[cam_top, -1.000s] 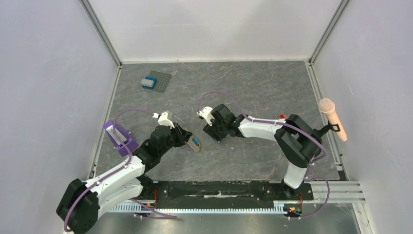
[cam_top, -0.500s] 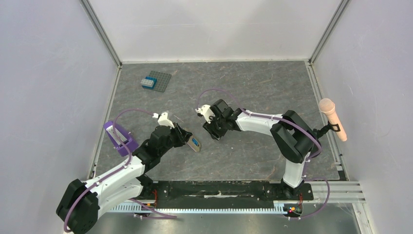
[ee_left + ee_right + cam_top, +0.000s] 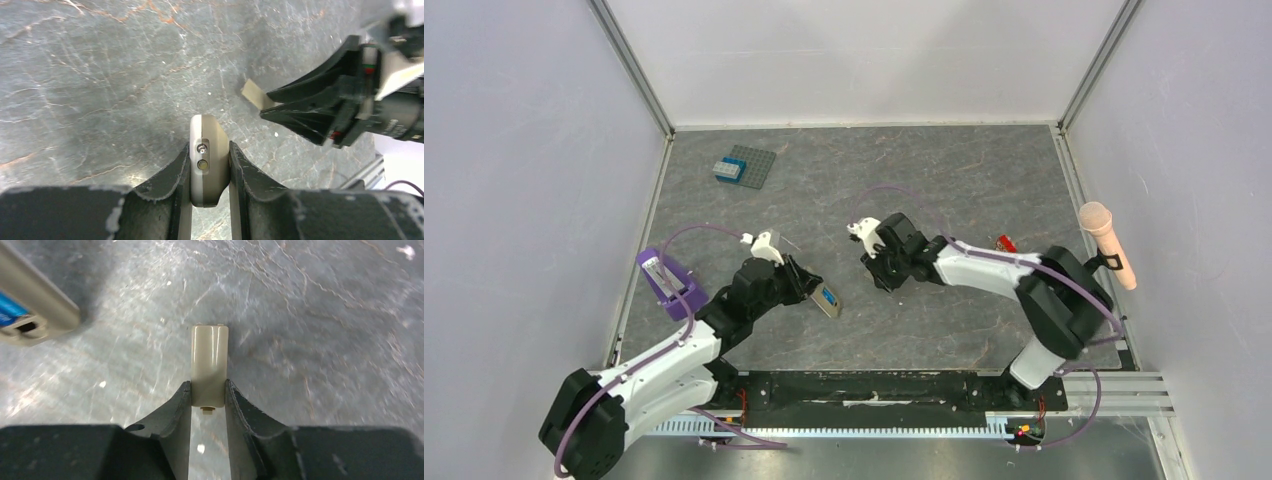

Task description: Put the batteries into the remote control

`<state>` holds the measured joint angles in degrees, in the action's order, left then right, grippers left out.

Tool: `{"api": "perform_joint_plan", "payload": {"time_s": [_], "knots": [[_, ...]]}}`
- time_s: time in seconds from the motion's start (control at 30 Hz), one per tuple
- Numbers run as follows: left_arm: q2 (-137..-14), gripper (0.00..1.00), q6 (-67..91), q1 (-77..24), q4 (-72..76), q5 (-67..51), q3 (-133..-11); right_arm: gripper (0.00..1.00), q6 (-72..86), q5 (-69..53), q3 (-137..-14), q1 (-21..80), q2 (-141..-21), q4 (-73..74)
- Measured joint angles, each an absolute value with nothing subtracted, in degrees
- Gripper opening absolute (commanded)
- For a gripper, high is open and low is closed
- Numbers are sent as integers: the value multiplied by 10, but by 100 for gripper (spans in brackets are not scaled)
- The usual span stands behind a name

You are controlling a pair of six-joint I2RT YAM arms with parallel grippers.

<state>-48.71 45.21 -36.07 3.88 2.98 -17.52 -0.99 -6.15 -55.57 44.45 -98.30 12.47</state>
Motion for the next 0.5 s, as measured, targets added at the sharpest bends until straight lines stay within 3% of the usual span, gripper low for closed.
{"api": "perform_joint_plan", "payload": {"time_s": [0.33,0.5], "knots": [[-579,2,455,-361,154,-91,-198,18,49,-116,-460,455,-679,117],[-633,2,453,-361,228,-146,-220,18,50,-113,-443,503,-638,109]]}}
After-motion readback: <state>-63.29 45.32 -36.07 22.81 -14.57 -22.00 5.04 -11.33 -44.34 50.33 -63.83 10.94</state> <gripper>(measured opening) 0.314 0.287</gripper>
